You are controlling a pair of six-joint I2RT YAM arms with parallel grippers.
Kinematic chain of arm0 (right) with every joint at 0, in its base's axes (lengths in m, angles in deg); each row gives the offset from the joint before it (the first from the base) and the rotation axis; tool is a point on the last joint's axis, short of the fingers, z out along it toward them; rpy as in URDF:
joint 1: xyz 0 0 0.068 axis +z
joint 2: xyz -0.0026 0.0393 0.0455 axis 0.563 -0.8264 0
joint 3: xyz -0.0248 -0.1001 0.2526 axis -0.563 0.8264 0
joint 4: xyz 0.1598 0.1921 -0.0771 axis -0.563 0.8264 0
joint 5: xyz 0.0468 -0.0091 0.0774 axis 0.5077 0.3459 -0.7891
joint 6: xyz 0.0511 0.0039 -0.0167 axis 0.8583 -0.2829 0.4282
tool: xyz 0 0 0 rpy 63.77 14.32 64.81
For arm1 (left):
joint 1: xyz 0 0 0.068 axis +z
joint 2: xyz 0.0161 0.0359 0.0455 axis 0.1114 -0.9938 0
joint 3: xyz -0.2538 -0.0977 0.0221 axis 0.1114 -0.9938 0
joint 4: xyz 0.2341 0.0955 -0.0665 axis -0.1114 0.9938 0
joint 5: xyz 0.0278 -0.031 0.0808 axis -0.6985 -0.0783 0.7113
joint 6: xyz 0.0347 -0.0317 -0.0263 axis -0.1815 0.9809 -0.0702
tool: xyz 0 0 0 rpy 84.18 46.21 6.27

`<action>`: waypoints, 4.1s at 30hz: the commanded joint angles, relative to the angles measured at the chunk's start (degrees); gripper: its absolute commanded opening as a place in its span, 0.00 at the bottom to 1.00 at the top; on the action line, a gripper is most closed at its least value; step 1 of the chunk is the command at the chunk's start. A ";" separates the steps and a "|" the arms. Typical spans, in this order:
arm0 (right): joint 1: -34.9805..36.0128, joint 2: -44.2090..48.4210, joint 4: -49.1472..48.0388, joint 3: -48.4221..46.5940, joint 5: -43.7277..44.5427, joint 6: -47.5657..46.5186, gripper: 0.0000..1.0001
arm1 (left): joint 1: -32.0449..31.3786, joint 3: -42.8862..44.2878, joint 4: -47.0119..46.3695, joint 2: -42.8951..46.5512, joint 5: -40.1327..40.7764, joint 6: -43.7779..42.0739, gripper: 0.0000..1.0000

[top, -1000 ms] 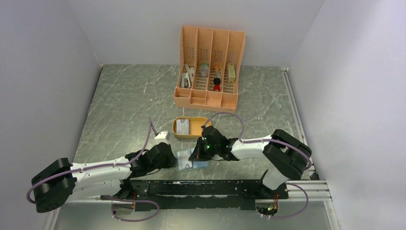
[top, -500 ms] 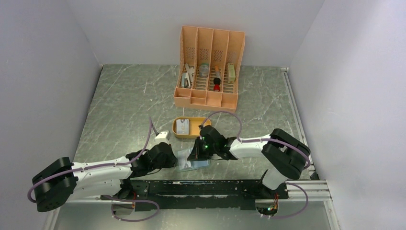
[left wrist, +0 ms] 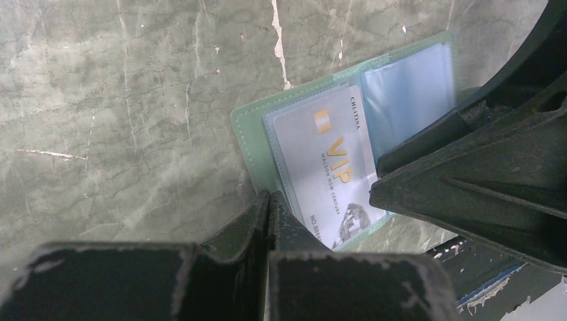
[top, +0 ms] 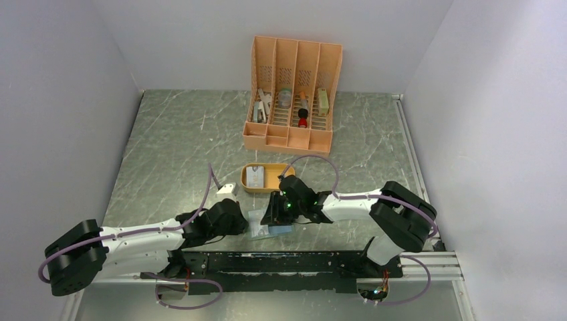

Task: Put the credit cards into the card holder
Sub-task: Insert the credit card into the card holder, then pick up the credit card from the storage box.

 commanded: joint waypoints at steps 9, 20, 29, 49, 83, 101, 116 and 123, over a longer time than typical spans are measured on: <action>0.20 -0.20 -0.01 -1.67 -3.11 -2.01 0.39 | -0.15 -0.47 3.69 -0.21 -0.50 -0.32 0.05; 0.03 13.74 23.53 -8.70 10.94 -10.65 0.48 | -0.15 5.84 15.12 7.68 3.49 -2.37 0.07; -3.14 18.59 22.59 -2.91 12.49 -13.74 0.47 | -0.11 11.19 12.25 8.17 -4.13 -6.73 0.38; -3.23 15.74 22.24 0.57 22.28 -12.09 0.39 | -0.70 8.35 -0.86 -7.05 -8.30 -5.48 0.35; -13.43 -15.20 4.83 -25.47 3.54 -11.16 0.64 | -0.46 11.45 30.90 24.84 12.61 0.96 0.65; -13.70 -17.75 6.31 -24.95 5.59 -11.90 0.42 | -0.46 10.87 30.12 23.03 12.38 1.18 0.62; -14.97 -15.45 3.91 -22.28 3.62 -10.95 0.47 | -0.46 10.39 28.04 21.10 12.11 0.95 0.62; -15.39 -14.89 3.43 -21.86 3.06 -10.64 0.37 | -0.46 10.04 28.09 21.38 12.05 1.21 0.62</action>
